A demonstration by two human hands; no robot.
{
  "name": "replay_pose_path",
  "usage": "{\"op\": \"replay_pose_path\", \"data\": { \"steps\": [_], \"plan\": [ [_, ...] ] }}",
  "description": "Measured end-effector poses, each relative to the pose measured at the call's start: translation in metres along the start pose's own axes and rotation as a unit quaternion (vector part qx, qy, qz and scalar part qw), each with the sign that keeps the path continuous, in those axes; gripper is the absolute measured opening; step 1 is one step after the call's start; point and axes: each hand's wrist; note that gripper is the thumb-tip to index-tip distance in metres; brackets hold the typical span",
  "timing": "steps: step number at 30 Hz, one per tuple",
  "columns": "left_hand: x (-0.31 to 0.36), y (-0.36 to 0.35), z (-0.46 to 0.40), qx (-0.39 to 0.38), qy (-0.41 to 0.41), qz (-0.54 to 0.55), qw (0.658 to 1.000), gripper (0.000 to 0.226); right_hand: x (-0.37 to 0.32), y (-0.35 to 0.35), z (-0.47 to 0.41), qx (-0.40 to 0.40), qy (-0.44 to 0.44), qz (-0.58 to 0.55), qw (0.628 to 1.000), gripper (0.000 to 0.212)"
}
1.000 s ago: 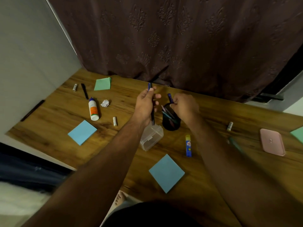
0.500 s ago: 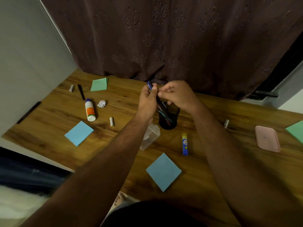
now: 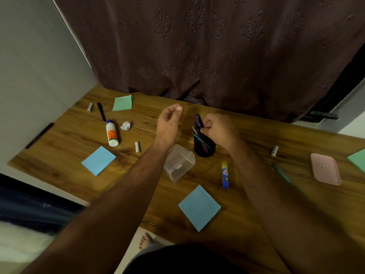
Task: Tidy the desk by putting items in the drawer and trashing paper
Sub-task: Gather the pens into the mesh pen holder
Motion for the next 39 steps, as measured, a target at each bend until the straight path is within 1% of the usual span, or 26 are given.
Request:
{"op": "replay_pose_path", "data": {
  "steps": [4, 7, 10, 12, 13, 15, 17, 20, 23, 27, 29, 31, 33, 35, 37, 39],
  "plan": [
    [-0.005, 0.017, 0.001, 0.027, 0.016, 0.002, 1.0, 0.023, 0.004, -0.013, 0.0, -0.052, 0.0, 0.044, 0.998, 0.012],
    [-0.008, 0.03, 0.001, 0.038, 0.026, -0.003, 0.999, 0.017, -0.001, -0.013, -0.002, -0.058, 0.003, 0.074, 0.996, 0.013],
    [-0.008, 0.044, 0.0, 0.05, 0.033, 0.005, 0.998, 0.019, -0.017, -0.003, -0.012, -0.014, 0.006, 0.091, 0.996, 0.017],
    [-0.007, 0.056, -0.002, 0.063, 0.037, 0.014, 0.997, 0.02, -0.035, 0.007, -0.02, 0.023, 0.001, 0.08, 0.996, 0.012],
    [-0.006, 0.063, -0.004, 0.068, 0.04, 0.016, 0.997, 0.019, -0.047, 0.009, -0.025, 0.044, 0.011, 0.069, 0.997, 0.012],
    [-0.005, 0.081, -0.008, 0.076, 0.048, 0.015, 0.996, 0.016, -0.072, 0.007, -0.035, 0.076, 0.057, 0.047, 0.994, 0.016],
    [-0.003, 0.101, -0.014, 0.093, 0.049, 0.014, 0.994, 0.012, -0.095, -0.004, -0.044, 0.083, 0.094, 0.006, 0.992, 0.019],
    [0.0, 0.147, -0.027, 0.136, 0.041, 0.03, 0.989, 0.011, -0.123, -0.04, -0.062, 0.044, 0.116, -0.038, 0.992, 0.021],
    [0.003, 0.208, -0.041, 0.178, 0.036, 0.032, 0.983, 0.012, -0.145, -0.082, -0.082, -0.01, 0.114, -0.049, 0.992, 0.017],
    [0.013, 0.307, -0.067, 0.246, 0.023, -0.012, 0.969, 0.009, -0.177, -0.138, -0.118, -0.063, 0.097, -0.045, 0.992, 0.013],
    [0.018, 0.364, -0.085, 0.287, 0.005, -0.071, 0.955, 0.011, -0.196, -0.165, -0.141, -0.078, 0.091, -0.041, 0.992, 0.012],
    [0.022, 0.418, -0.106, 0.325, 0.0, -0.176, 0.929, 0.005, -0.214, -0.19, -0.163, -0.086, 0.097, -0.034, 0.991, 0.011],
    [0.031, 0.459, -0.127, 0.356, 0.002, -0.306, 0.883, 0.021, -0.228, -0.211, -0.179, -0.087, 0.095, -0.038, 0.991, 0.01],
    [0.038, 0.495, -0.149, 0.355, 0.009, -0.4, 0.845, 0.032, -0.238, -0.232, -0.194, -0.082, 0.089, -0.044, 0.992, 0.011],
    [0.038, 0.52, -0.168, 0.334, 0.029, -0.485, 0.807, 0.038, -0.243, -0.246, -0.206, -0.079, 0.089, -0.036, 0.992, 0.013],
    [0.033, 0.536, -0.185, 0.31, 0.058, -0.541, 0.78, 0.041, -0.246, -0.257, -0.22, -0.083, 0.088, -0.014, 0.993, 0.015]
  ]
}}
Point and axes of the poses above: each hand's wrist, its own z-axis away from the middle knuckle, its own y-axis out of the back of the hand, x = y × z, and after that the axes turned 11 degrees about y, right-handed
